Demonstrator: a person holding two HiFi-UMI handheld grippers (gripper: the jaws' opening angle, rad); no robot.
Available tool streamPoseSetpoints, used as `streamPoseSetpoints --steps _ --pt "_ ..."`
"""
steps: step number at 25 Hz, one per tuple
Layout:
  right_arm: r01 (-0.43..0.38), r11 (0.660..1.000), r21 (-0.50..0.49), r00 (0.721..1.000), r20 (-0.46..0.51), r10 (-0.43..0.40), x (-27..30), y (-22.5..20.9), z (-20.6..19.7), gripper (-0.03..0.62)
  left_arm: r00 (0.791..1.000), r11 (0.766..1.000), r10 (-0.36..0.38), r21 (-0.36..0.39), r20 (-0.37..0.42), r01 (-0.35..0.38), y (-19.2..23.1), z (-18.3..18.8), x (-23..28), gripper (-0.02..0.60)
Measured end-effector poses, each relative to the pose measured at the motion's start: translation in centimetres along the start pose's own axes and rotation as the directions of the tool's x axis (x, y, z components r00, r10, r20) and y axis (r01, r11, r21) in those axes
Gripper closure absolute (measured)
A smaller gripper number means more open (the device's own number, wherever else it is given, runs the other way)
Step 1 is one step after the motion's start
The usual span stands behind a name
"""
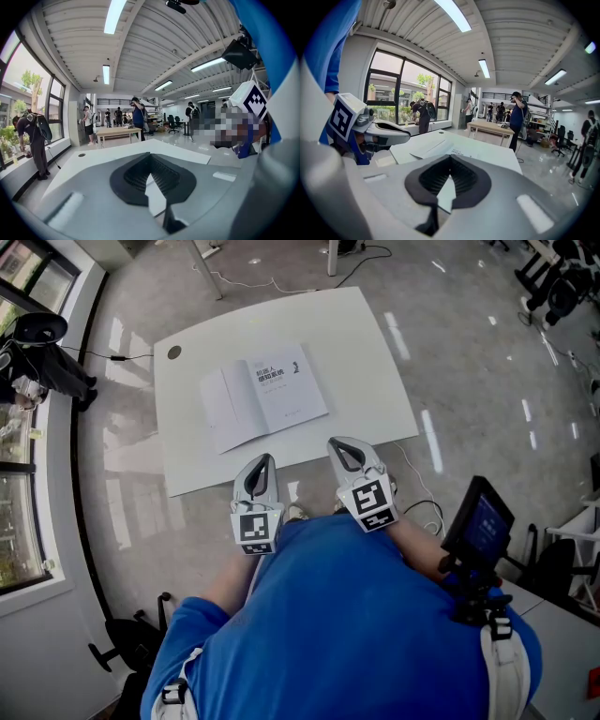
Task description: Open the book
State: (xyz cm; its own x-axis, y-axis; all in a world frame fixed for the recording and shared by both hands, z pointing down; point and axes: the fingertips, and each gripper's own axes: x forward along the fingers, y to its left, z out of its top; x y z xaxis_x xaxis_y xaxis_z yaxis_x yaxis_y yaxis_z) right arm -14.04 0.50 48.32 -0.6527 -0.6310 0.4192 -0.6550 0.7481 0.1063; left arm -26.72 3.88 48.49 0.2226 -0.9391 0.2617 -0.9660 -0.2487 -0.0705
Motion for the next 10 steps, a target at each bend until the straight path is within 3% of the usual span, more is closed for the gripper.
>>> streamPoseSetpoints --steps 10 --pt "-0.002 1.0 0.003 1.0 -0.004 0.002 0.1 -0.28 -0.5 0.591 1.0 1.0 -0.008 0.004 -0.01 0.008 -0.46 -0.43 0.01 0.578"
